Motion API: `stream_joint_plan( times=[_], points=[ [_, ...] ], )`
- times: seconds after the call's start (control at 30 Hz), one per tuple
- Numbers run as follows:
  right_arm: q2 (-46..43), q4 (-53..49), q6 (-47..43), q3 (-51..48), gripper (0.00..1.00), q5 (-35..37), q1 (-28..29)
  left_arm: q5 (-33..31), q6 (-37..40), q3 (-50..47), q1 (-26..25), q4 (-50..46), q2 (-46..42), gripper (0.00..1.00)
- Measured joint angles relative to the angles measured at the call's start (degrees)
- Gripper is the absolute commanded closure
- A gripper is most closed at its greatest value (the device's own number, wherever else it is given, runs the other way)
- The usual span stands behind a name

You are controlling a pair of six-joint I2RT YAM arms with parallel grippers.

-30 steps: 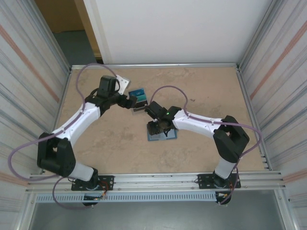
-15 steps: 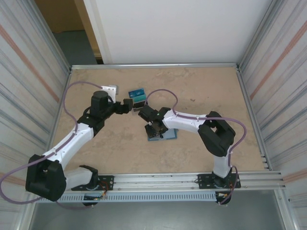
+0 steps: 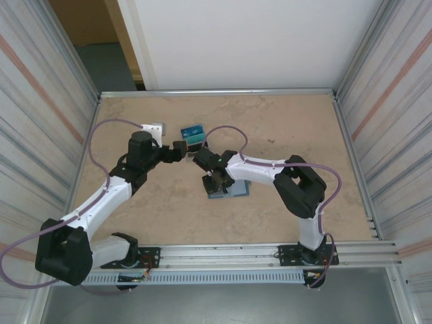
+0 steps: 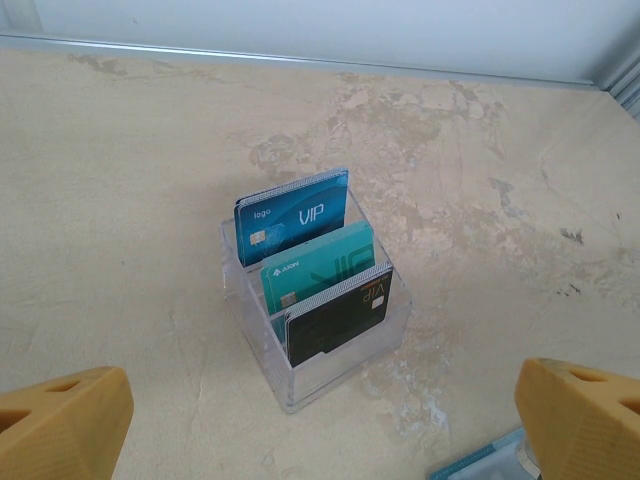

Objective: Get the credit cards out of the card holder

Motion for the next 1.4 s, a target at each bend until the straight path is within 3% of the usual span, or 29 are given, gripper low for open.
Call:
stream_joint_plan(
  times=[0.33, 0.53, 0.97, 1.2, 1.4],
  points=[
    [0.0, 1.3, 0.2, -1.5, 0.54, -0.8, -0.6, 0.0, -0.1, 0.0, 0.0, 0.0, 0.0, 0.01],
    [-0.3, 2.4, 0.7, -2.3, 0.66, -1.4, -1.0, 0.0, -0.2, 0.0, 0.0, -0.1, 0.0, 0.01],
    [-2.7, 6.0, 1.9, -5.9, 0.82, -8.1, -4.9, 0.0, 0.2, 0.1, -0.4, -0.7, -1.0, 0.01],
    [-3.7, 6.3, 2.1, -6.1, 0.84, -10.6, -4.2, -5.0, 2.4, 0.2, -7.6, -2.4, -4.1, 0.01],
    [-5.5, 5.0, 3.4, -6.2, 0.78, -8.4, -4.2, -9.1, 2.8, 0.2, -12.6, -3.0, -4.1, 0.01]
  ],
)
